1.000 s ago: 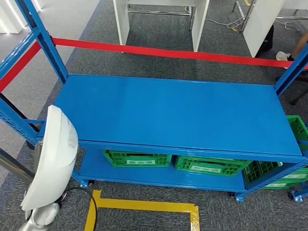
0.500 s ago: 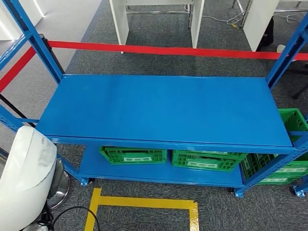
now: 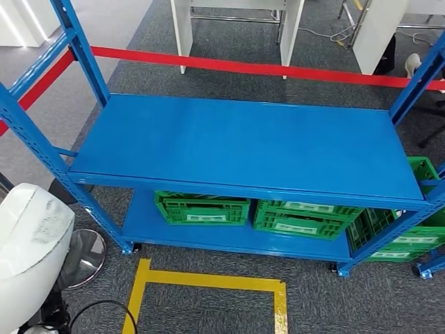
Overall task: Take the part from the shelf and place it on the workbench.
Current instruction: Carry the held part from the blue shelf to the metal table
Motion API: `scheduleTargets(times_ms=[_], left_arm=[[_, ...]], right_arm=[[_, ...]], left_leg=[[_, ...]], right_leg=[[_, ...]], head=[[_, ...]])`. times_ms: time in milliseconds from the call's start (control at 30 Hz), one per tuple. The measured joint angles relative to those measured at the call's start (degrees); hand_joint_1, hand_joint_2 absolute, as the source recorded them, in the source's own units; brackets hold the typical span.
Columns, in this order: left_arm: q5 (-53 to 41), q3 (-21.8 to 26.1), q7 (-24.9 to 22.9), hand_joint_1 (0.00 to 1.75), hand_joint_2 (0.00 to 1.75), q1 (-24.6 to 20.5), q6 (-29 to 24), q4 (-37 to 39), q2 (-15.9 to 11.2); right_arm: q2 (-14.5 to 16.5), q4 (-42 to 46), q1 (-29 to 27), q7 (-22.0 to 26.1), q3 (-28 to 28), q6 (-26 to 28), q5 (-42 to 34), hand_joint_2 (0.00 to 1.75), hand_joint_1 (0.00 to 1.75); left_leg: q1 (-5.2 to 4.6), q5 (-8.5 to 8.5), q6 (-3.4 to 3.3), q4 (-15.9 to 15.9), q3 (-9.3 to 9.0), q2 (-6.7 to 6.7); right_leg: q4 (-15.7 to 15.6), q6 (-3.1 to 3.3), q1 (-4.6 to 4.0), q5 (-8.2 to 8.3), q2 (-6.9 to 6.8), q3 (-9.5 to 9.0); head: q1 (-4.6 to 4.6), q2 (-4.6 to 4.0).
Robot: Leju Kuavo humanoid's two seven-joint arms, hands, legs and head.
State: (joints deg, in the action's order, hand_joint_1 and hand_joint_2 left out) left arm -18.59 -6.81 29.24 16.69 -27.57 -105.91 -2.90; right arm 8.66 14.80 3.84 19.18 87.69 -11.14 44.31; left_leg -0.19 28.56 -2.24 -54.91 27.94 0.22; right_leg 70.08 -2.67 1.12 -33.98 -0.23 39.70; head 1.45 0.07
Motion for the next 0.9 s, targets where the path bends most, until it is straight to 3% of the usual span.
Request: scheduleTargets(times_ms=[33,67,100,167,233,300,367,433,500,533,567,600,667,733,800,900], left_arm=[[0.1,0.1,0.0,1.75,1.75,0.0,0.1,0.0,0.1],[0.1,0.1,0.0,1.75,1.75,0.0,0.1,0.0,0.1],[0.1,0.1,0.0,1.75,1.75,0.1,0.1,0.0,0.2],[0.1,0.2,0.0,1.75,1.75,0.1,0.2,-0.1,0.4],[0.3,0.2,0.1,1.75,1.75,0.0,0.4,-0.1,0.4],[0.5,0.3,0.3,1.75,1.75,-0.1,0.8,-0.1,0.5],[0.6,0.3,0.4,1.75,1.75,-0.3,1.1,-0.1,0.5],[0.6,0.3,0.3,1.75,1.75,-0.7,1.1,-0.1,0.4],[0.6,0.2,0.0,1.75,1.75,-0.9,1.1,-0.1,0.3],[0.6,0.2,-0.2,1.75,1.75,-0.9,1.2,-0.1,0.3],[0.7,0.2,-0.3,1.75,1.75,-1.0,1.2,-0.1,0.2],[0.7,0.2,-0.4,1.75,1.75,-1.1,1.3,-0.1,0.2],[0.8,0.2,-0.5,1.75,1.75,-1.6,1.4,-0.1,0.0],[1.0,0.1,-0.8,1.75,1.75,-2.4,1.5,-0.1,-0.2],[1.2,0.0,-1.0,1.75,1.75,-3.1,1.7,0.0,-0.3],[1.4,-0.5,-1.2,1.75,1.75,-4.0,2.0,0.3,-0.5]], right_arm=[[0.0,0.0,0.0,-0.1,0.1,0.0,-0.1,0.00,0.00],[-0.1,0.0,0.0,-0.1,0.2,-0.1,-0.2,0.00,0.00],[-0.1,0.0,0.0,-0.1,0.3,-0.1,-0.3,0.00,0.00],[-0.2,0.0,0.1,-0.2,0.6,-0.2,-0.5,0.00,0.00],[-0.3,0.0,0.2,-1.4,0.8,-0.7,-1.2,0.00,0.00],[-0.3,-0.1,0.3,-4.8,0.9,-1.2,-2.7,0.00,0.00],[-0.2,-0.3,0.3,-8.3,0.9,-0.8,-3.7,0.00,0.00],[0.0,-0.5,0.3,-10.3,0.9,0.4,-3.7,0.00,0.00],[0.0,-0.8,0.4,-12.1,0.9,1.8,-3.2,0.00,0.00],[0.1,-0.9,0.4,-13.1,0.9,2.6,-2.7,0.00,0.00],[0.1,-1.0,0.4,-14.1,0.8,3.5,-1.9,0.00,0.00],[0.1,-1.1,0.4,-15.0,0.6,4.4,-1.2,0.00,0.00],[0.2,-1.4,0.4,-16.8,0.1,6.0,0.1,0.00,0.00],[0.4,-1.7,0.5,-19.1,-0.4,6.4,0.2,0.00,0.00],[0.5,-2.0,0.7,-21.8,-0.4,5.8,-0.4,0.00,0.00],[0.6,-2.1,0.7,-24.7,-0.6,4.4,-0.5,0.00,0.00]], left_leg=[[-0.09,-0.47,0.01,-0.1,0.69,0.01],[-0.16,-0.89,0.06,-0.3,1.36,0.01],[-0.19,-1.22,0.16,-0.5,1.96,0.00],[-0.26,-1.60,0.45,-1.1,2.92,0.00],[-0.38,-1.92,0.96,-1.8,3.58,0.02],[-0.43,-2.42,1.67,-2.1,4.03,0.03],[-0.35,-1.94,2.37,-2.7,4.56,-0.07],[-0.08,1.44,3.12,-6.7,6.07,-0.14],[0.26,5.84,3.81,-14.1,8.48,-0.13],[0.38,6.87,4.01,-16.9,9.22,-0.12],[0.46,6.72,4.11,-18.0,9.15,-0.12],[0.51,5.48,4.08,-16.7,8.08,-0.12],[0.47,2.00,3.62,-9.3,3.76,-0.13],[0.22,0.41,2.90,-3.0,0.47,-0.12],[0.06,0.47,2.39,-1.3,0.04,-0.13],[0.11,0.28,2.33,-0.9,0.51,-0.15]], right_leg=[[2.6,-0.06,-0.01,-0.75,0.01,0.25],[3.4,-0.07,-0.03,-0.23,0.02,-0.42],[2.0,0.02,-0.04,1.16,0.02,-2.19],[-5.7,0.38,-0.10,3.43,0.07,-7.96],[-12.0,0.73,-0.26,3.26,0.17,-12.04],[-13.7,1.20,-0.38,2.66,0.20,-12.44],[-14.2,2.08,-0.17,3.04,0.01,-11.94],[-14.4,2.90,0.01,3.77,-0.24,-11.61],[-14.3,3.17,-0.07,4.34,-0.32,-11.04],[-14.2,3.14,-0.11,4.58,-0.34,-10.66],[-14.0,3.10,-0.13,4.75,-0.35,-10.31],[-13.8,3.03,-0.14,4.86,-0.35,-10.05],[-13.6,2.85,-0.18,5.00,-0.34,-9.77],[-13.4,2.38,-0.30,5.26,-0.32,-9.49],[-13.3,1.81,-0.46,5.52,-0.34,-9.05],[-13.3,2.44,-0.55,5.79,-0.36,-8.62]], head=[[-0.01,0.00],[0.00,0.00],[-0.01,0.00],[-0.01,0.00],[0.04,0.00],[0.09,0.00],[0.11,0.00],[0.36,0.00],[0.59,0.00],[0.59,0.00],[0.60,0.00],[0.59,0.00],[0.59,0.00],[0.56,0.00],[0.55,0.00],[0.46,0.00]])
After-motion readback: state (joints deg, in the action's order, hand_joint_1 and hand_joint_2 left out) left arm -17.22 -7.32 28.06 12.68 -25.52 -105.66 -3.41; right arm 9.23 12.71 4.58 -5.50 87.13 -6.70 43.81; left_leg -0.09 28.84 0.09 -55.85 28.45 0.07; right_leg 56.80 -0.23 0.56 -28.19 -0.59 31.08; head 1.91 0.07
